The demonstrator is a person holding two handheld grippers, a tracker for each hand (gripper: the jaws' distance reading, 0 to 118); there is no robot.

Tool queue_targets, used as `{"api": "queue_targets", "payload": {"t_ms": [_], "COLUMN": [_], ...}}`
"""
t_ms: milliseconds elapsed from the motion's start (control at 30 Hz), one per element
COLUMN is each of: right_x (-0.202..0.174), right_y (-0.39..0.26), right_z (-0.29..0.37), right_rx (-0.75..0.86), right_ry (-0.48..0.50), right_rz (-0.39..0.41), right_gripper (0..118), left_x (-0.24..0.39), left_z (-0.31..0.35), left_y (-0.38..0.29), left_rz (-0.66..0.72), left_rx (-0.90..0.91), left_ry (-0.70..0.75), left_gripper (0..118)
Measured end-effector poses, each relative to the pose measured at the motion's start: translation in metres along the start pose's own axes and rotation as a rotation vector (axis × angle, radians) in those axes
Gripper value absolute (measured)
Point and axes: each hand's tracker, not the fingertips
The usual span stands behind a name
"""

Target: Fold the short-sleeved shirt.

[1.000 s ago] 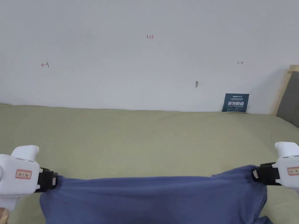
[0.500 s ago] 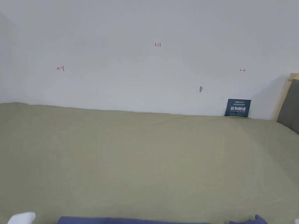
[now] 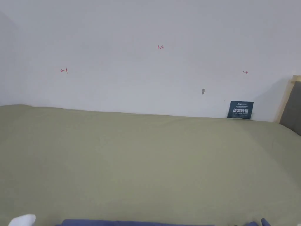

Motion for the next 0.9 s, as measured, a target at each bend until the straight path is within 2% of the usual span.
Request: {"api": "queue_targets", "payload": {"t_ms": [100,133,167,233,267,300,367,533,633,733,767,900], "right_x": [-0.02,-0.026,-0.032,-0.041,-0.046,-0.051,-0.064,-0.076,-0.082,-0.085,-0.086,-0.09], "right_y": [0.018,0.024,0.029,0.035,0.037,0.038,0.034,0.034,0.031,0.03,0.029,0.029], "right_z": [0.033,0.041,0.047,0.056,0.057,0.057,0.063,0.057,0.055,0.053,0.053,0.053], "right_rx": [0.106,0.136,0.156,0.181,0.195,0.212,0.261,0.242,0.242,0.231,0.228,0.215], "right_ry": [-0.014,-0.01,0.022,0.084,0.106,0.112,0.104,0.129,0.136,0.143,0.138,0.131], "right_rz": [0.013,0.002,-0.01,-0.032,-0.038,-0.061,-0.048,-0.042,-0.038,-0.038,-0.031,-0.001], "right_gripper": [89,83,70,5,0,0,0,0,0,0,0,0], "left_x": [0.025,0.032,0.037,0.034,0.034,0.033,0.029,0.004,-0.036,-0.082,-0.091,-0.11], "left_z": [0.037,0.046,0.053,0.056,0.057,0.055,0.057,0.049,0.027,-0.003,-0.011,-0.027], "left_y": [0.007,0.01,0.011,0.014,0.015,0.017,0.017,0.023,0.027,0.027,0.027,0.024], "left_rz": [-0.108,-0.143,-0.172,-0.194,-0.189,-0.177,-0.15,-0.074,0.025,0.187,0.248,0.275], "left_rx": [0.104,0.136,0.191,0.264,0.291,0.312,0.331,0.273,0.186,0.064,0.047,-0.01], "left_ry": [0.006,0.027,0.045,0.043,0.036,0.036,0.036,-0.034,-0.163,-0.279,-0.252,-0.367], "left_gripper": [94,91,83,21,3,1,0,0,0,0,0,0]}}
